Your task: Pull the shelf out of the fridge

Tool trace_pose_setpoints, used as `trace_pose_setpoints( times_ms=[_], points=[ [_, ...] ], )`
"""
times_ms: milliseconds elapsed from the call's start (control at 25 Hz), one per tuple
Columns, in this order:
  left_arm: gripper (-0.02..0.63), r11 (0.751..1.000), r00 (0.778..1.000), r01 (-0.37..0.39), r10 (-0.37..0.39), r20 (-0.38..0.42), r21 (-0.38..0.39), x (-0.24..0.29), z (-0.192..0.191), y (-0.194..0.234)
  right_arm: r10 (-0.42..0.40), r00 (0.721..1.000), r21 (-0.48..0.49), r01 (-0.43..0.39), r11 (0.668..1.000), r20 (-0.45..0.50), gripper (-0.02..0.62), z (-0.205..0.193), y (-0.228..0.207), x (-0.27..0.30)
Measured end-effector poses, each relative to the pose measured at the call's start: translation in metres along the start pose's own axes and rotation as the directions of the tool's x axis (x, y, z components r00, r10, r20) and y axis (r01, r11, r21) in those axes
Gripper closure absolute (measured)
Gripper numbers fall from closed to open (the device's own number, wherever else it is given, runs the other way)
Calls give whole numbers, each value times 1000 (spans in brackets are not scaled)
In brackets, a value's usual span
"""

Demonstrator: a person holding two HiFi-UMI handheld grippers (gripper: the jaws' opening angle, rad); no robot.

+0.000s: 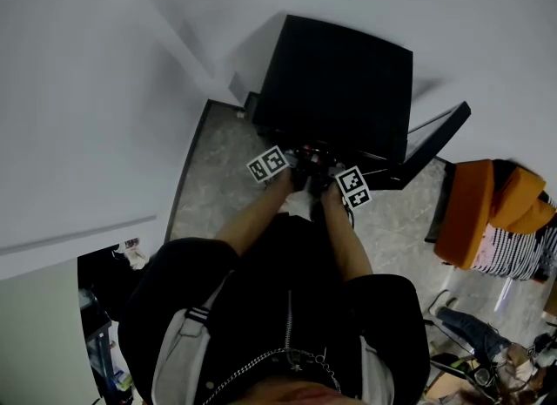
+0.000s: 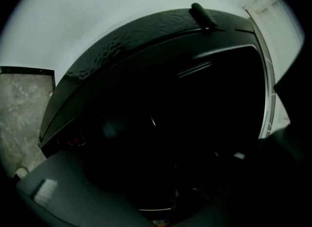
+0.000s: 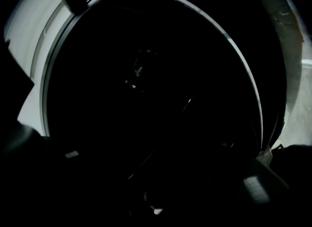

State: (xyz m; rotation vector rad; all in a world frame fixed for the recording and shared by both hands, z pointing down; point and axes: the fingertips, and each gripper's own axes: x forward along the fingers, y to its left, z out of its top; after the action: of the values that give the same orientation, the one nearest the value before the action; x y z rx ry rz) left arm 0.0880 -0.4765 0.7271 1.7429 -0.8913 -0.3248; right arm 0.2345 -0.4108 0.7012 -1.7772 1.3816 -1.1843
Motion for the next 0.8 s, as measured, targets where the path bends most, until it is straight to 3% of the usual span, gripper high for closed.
trace_pose_setpoints(
  times_ms=[160,400,800],
  points=[
    [370,999,1000,26,-26,13,-35,6,4,-4,-1,998,127,-6,992,56,385,9,-7,5],
    [450,995,998,66,-64,25,-70,12,11,-8,12,997,173,-25,985,75,387,8,-3,15],
    [488,982,994,103,-95,54,-160,22,18,-8,83,991,266,-109,958,108,377,16,0,31]
  ],
)
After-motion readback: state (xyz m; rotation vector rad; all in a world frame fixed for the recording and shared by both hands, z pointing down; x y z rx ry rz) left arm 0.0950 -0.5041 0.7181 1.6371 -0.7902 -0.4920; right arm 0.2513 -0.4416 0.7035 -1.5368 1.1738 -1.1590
